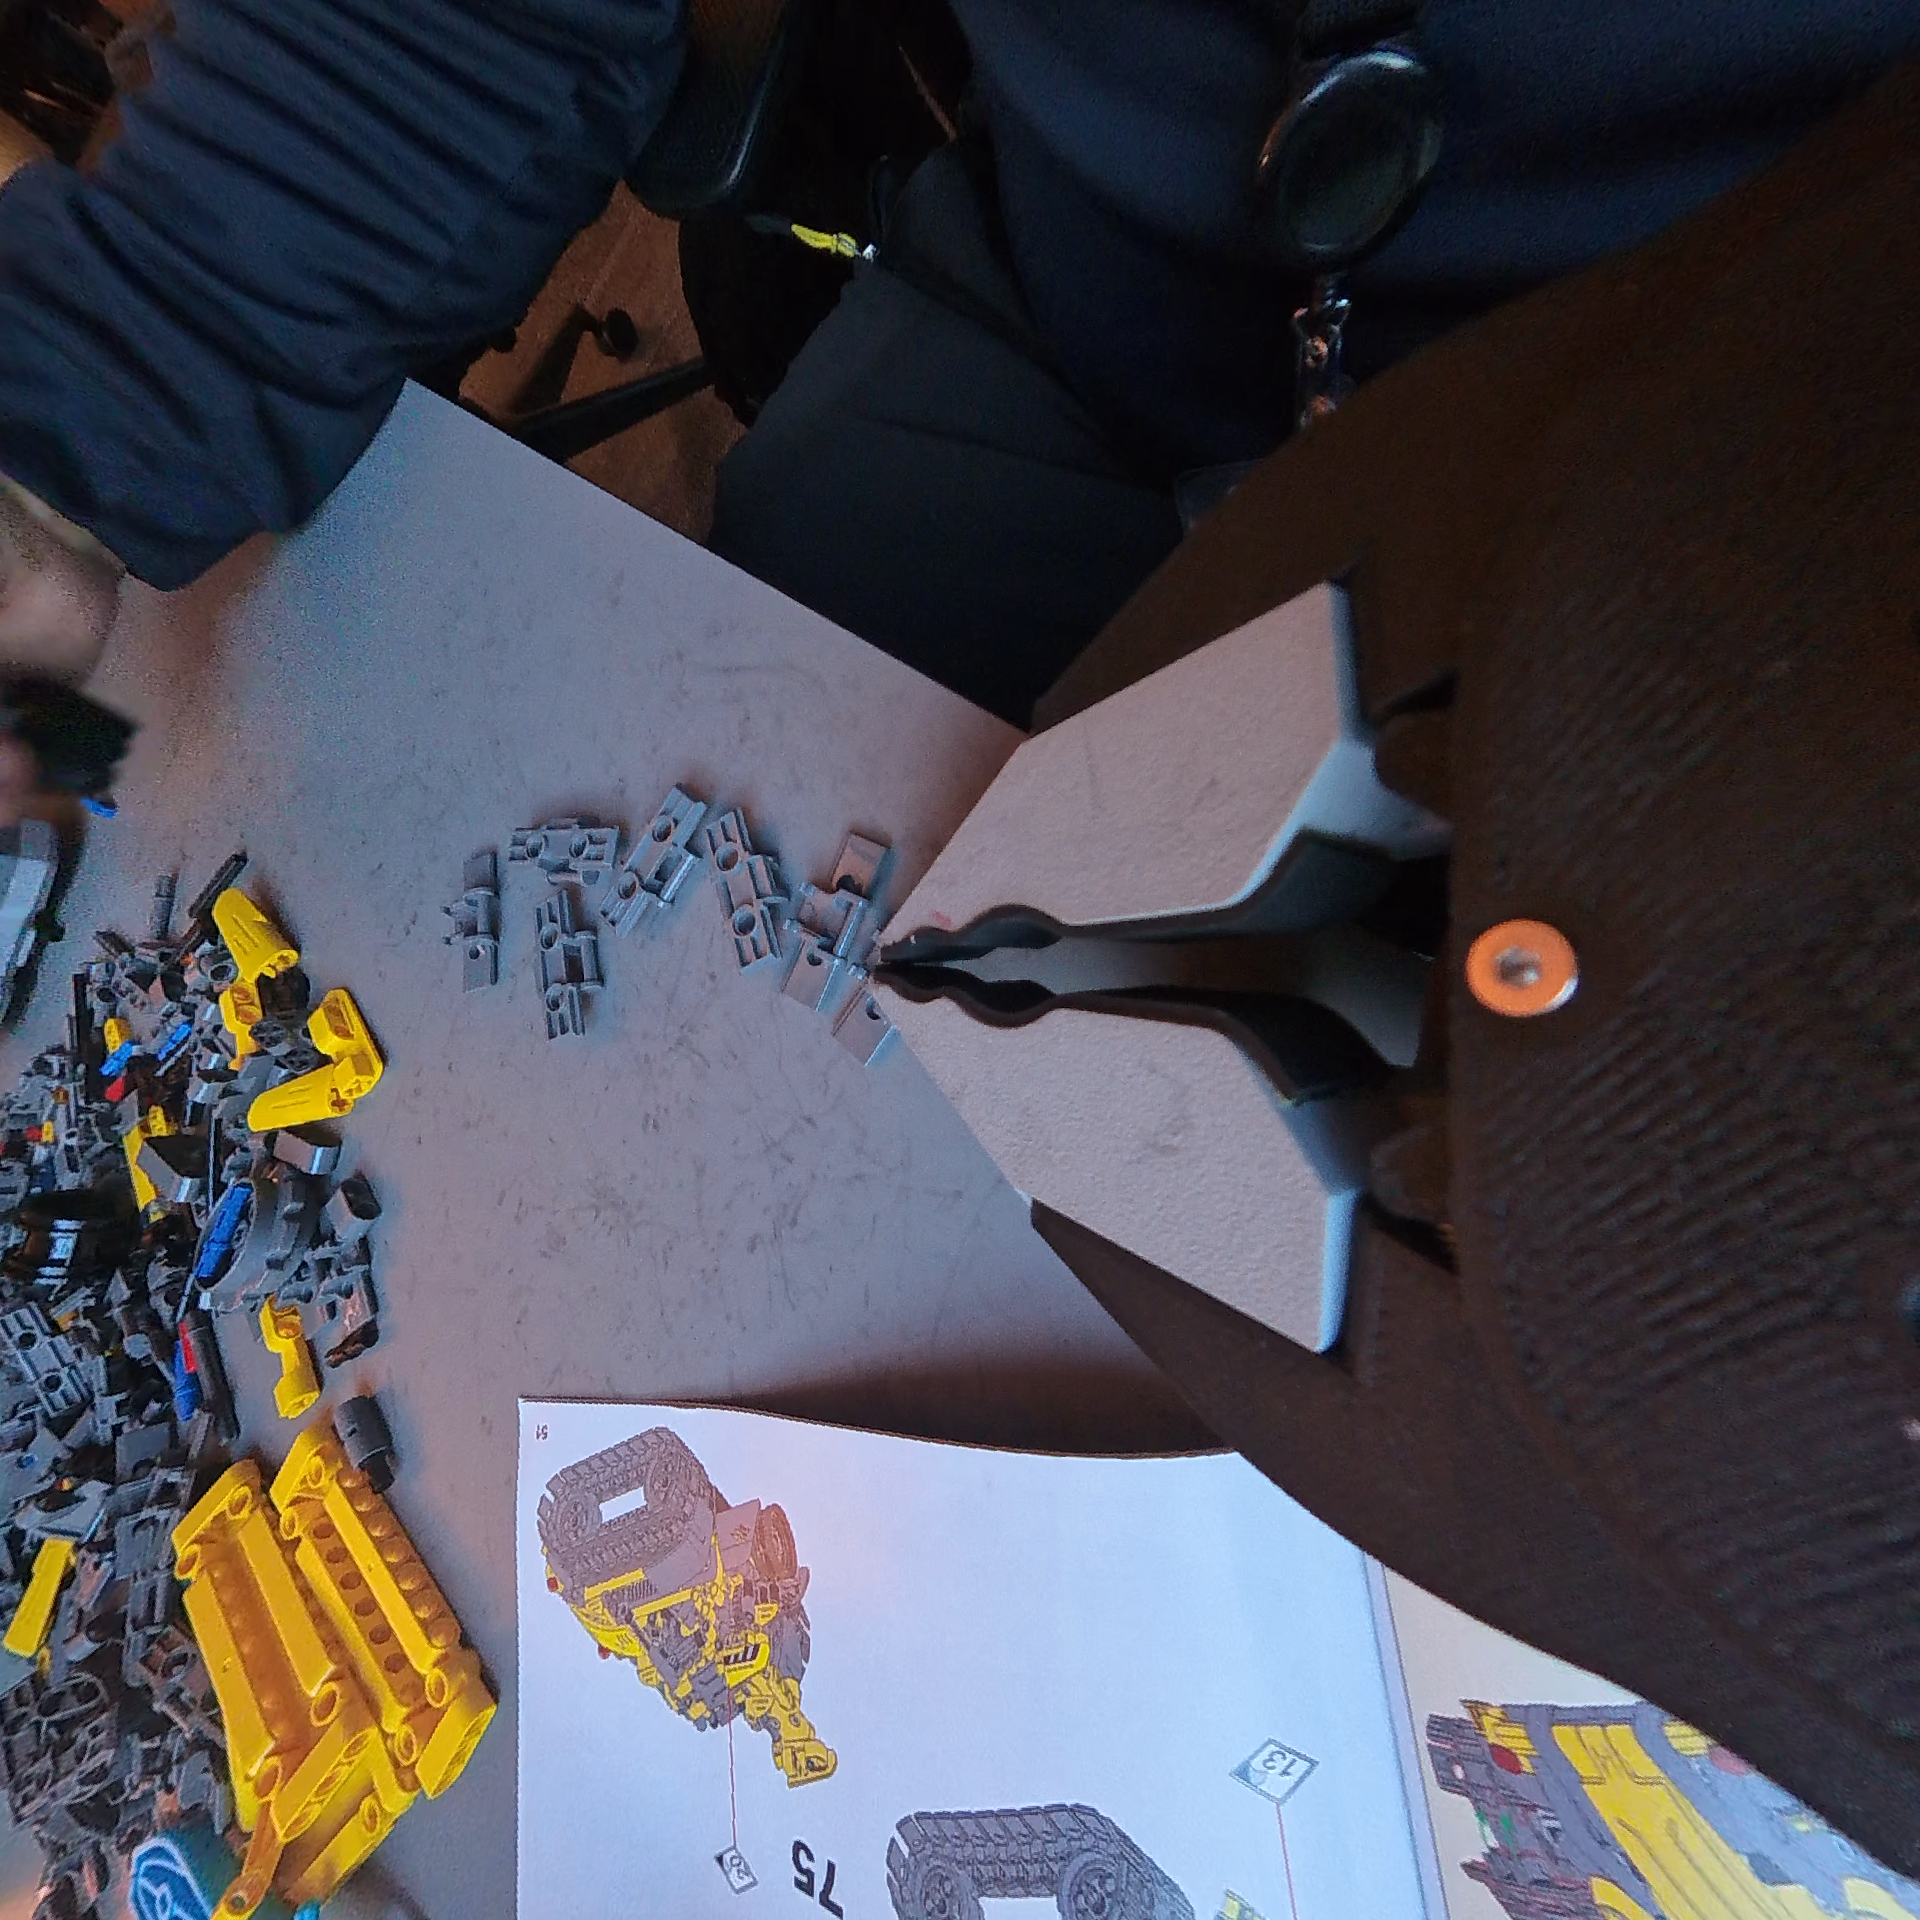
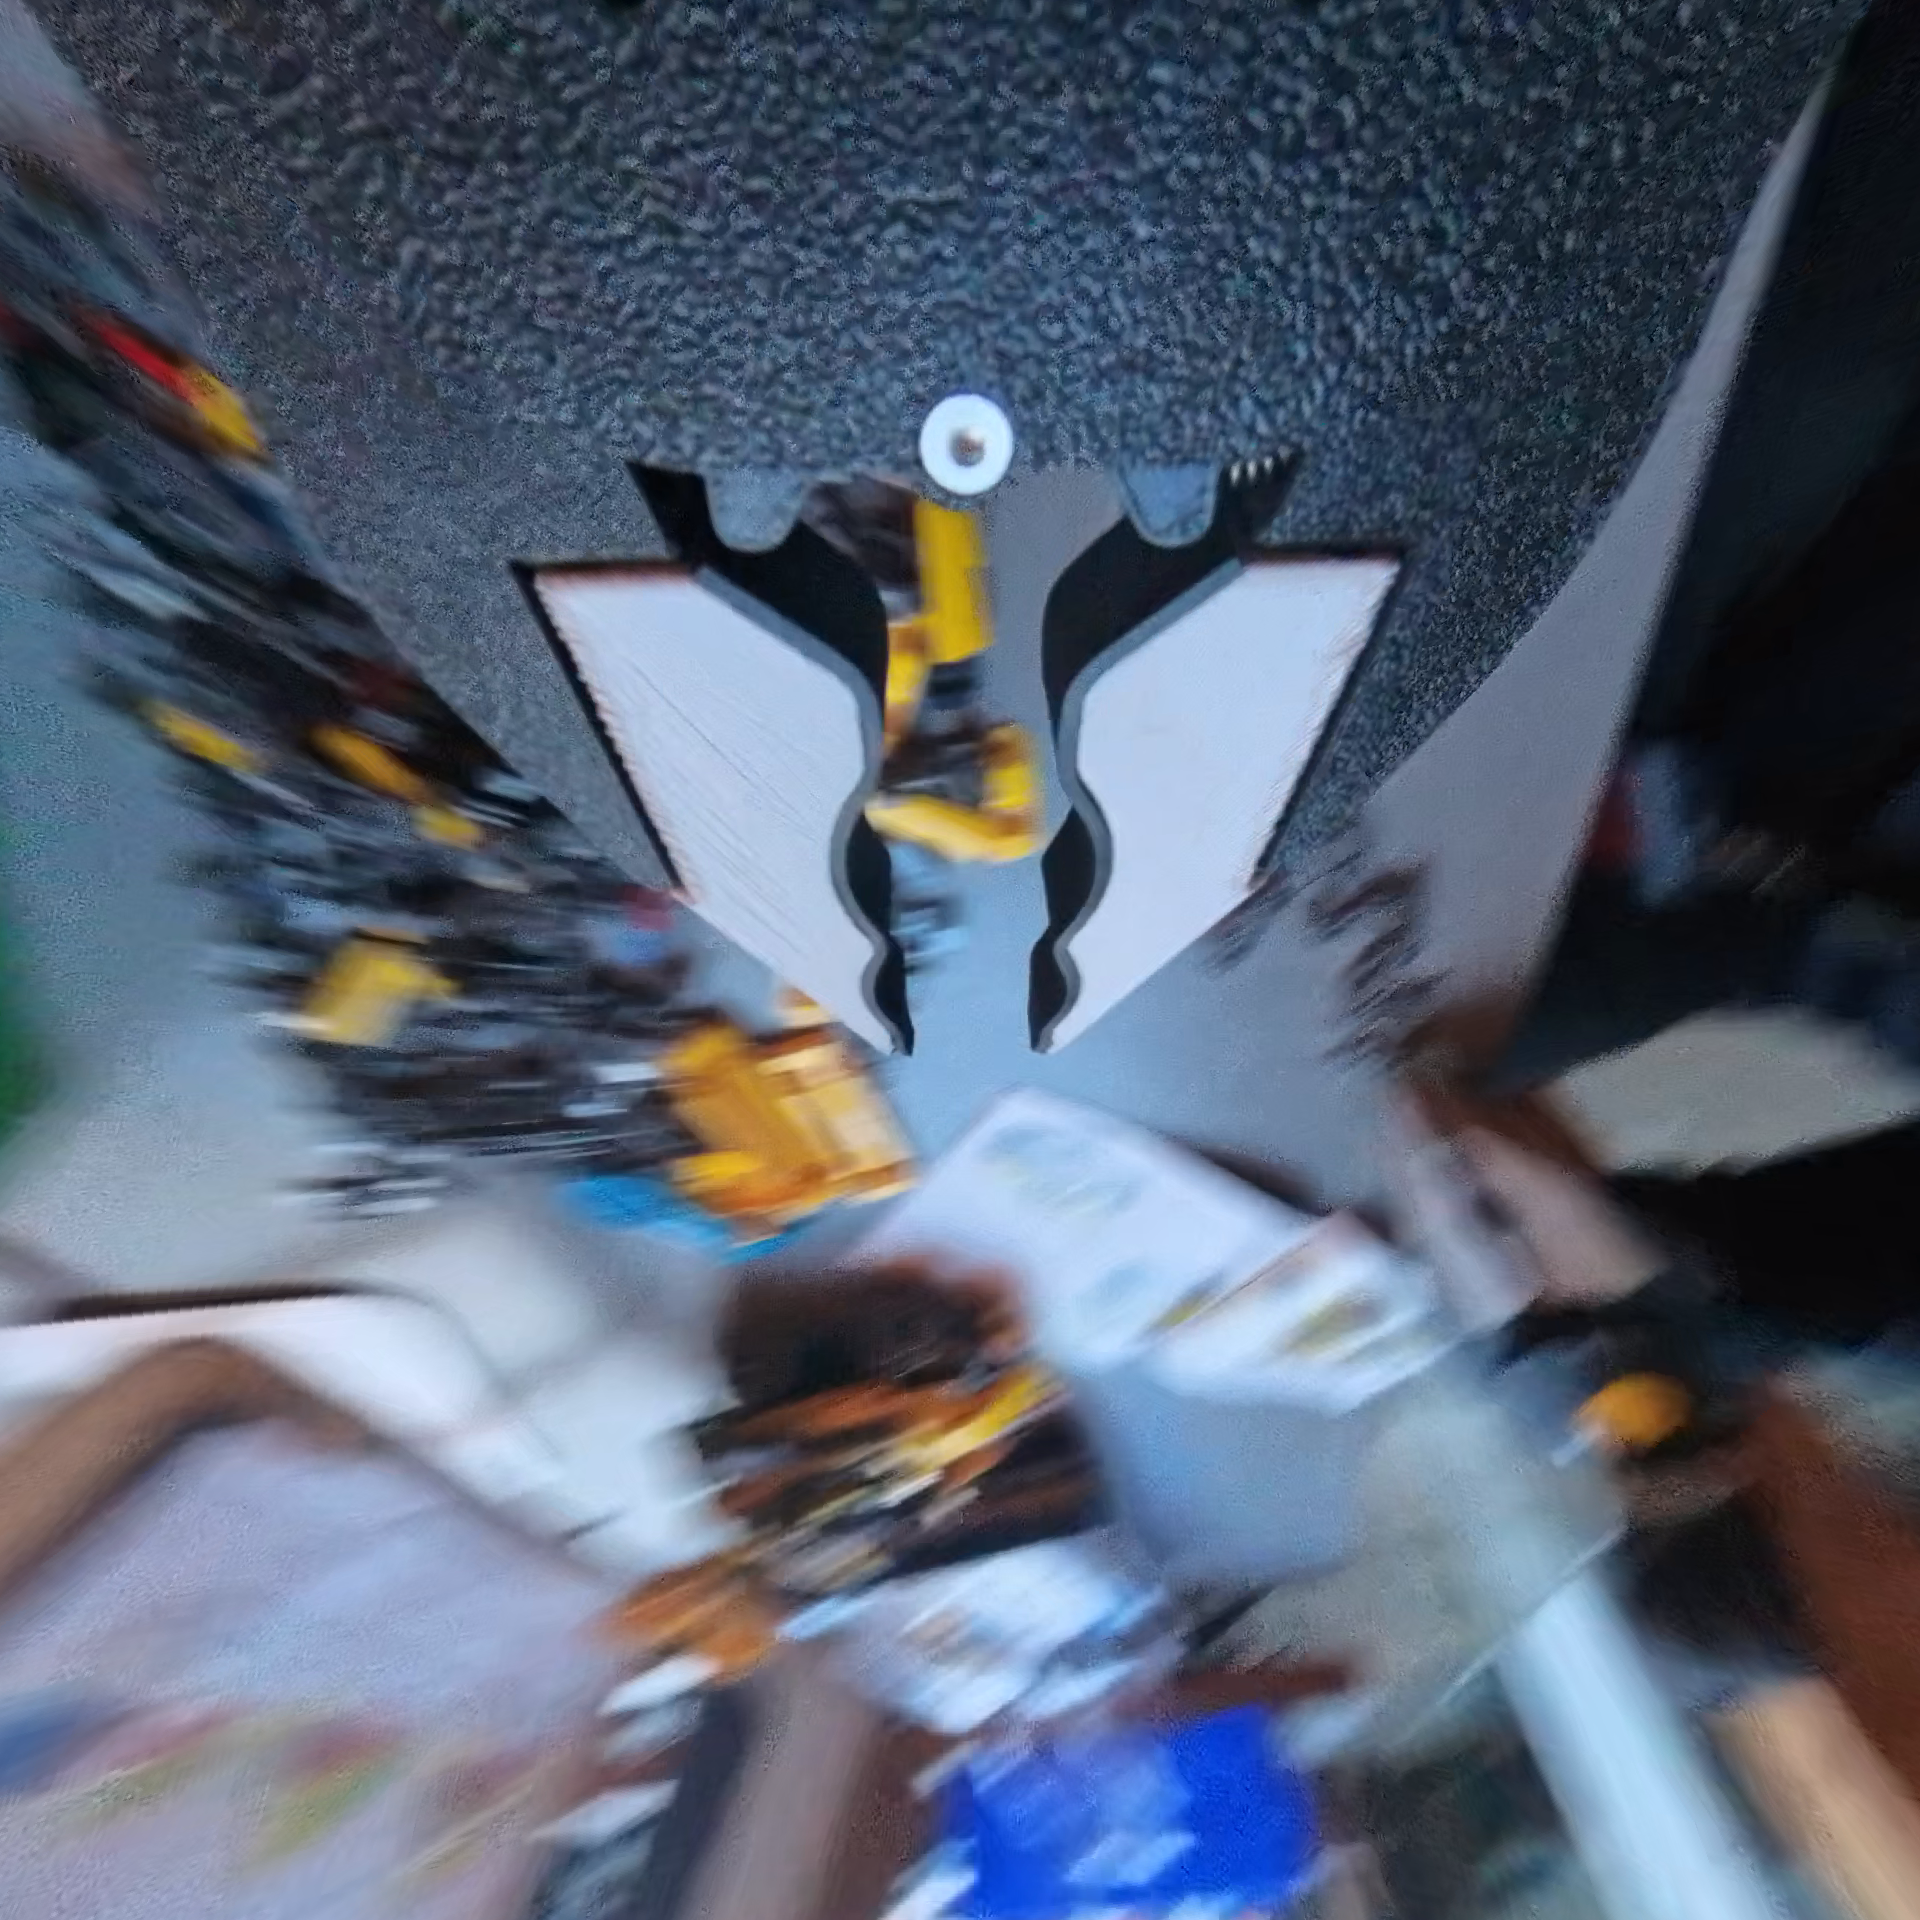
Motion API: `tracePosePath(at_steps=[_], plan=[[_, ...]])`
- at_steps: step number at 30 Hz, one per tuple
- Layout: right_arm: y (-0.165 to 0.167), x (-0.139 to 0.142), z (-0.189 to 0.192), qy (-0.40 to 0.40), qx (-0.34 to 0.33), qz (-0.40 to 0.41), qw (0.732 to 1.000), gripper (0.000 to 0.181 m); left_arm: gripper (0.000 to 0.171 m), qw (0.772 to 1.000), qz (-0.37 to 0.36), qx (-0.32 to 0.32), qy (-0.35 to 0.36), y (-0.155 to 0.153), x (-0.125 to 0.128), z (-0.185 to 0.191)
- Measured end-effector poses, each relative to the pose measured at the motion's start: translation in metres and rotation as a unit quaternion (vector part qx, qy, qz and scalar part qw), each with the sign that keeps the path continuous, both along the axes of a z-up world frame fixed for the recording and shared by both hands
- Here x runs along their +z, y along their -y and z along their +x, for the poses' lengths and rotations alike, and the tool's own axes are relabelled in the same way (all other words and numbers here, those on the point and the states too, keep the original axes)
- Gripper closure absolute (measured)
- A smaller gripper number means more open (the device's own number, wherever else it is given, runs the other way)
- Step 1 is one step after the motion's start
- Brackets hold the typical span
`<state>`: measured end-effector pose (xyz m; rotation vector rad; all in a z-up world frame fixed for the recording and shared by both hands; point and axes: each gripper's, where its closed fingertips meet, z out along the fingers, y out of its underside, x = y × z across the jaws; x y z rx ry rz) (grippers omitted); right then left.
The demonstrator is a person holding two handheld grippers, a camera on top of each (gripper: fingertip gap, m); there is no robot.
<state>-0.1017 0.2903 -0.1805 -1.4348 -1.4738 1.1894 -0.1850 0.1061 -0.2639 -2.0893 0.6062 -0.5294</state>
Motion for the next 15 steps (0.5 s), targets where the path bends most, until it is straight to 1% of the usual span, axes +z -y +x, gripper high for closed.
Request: tracePosePath(at_steps=[1, 2, 3, 4, 5, 6, 8, 10, 12, 14, 15], plan=[[-0.033, 0.008, 0.008, -0.022, -0.082, 0.004, 0.996, 0.16, 0.171, 1.0, 0.0, 0.0, 0.0, 0.0, 0.0, 0.0], [-0.065, 0.009, 0.021, -0.026, -0.168, 0.009, 0.985, 0.161, 0.171, 1.0, 0.001, 0.0, -0.001, 0.0, 0.0, 0.0], [-0.094, 0.005, 0.037, -0.014, -0.247, 0.014, 0.969, 0.161, 0.171, 1.0, 0.001, 0.0, -0.001, 0.0, 0.0, 0.0], [-0.112, -0.002, 0.051, 0.004, -0.302, 0.019, 0.953, 0.16, 0.171, 1.0, 0.001, 0.0, -0.001, 0.0, 0.0, 0.0], [-0.123, -0.007, 0.061, 0.023, -0.336, 0.025, 0.941, 0.161, 0.171, 1.0, 0.002, 0.001, -0.002, 0.0, 0.0, 0.0], [-0.13, -0.011, 0.068, 0.037, -0.36, 0.034, 0.931, 0.162, 0.171, 1.0, 0.002, 0.001, -0.002, 0.0, 0.0, 0.0], [-0.137, -0.021, 0.072, 0.069, -0.386, 0.043, 0.919, 0.164, 0.171, 1.0, 0.002, 0.001, -0.002, 0.0, 0.0, 0.0], [-0.138, -0.038, 0.067, 0.112, -0.386, 0.039, 0.915, 0.162, 0.171, 1.0, 0.002, 0.002, -0.003, -0.001, 0.0, 0.0], [-0.136, -0.053, 0.061, 0.148, -0.382, 0.038, 0.911, 0.156, 0.171, 1.0, 0.003, 0.002, -0.003, -0.001, 0.0, 0.0], [-0.137, -0.06, 0.059, 0.172, -0.395, 0.047, 0.901, 0.152, 0.171, 1.0, 0.003, 0.002, -0.003, -0.001, 0.0, 0.0], [-0.138, -0.06, 0.06, 0.176, -0.402, 0.059, 0.897, 0.152, 0.171, 1.0, 0.003, 0.002, -0.004, -0.001, 0.0, 0.0]])
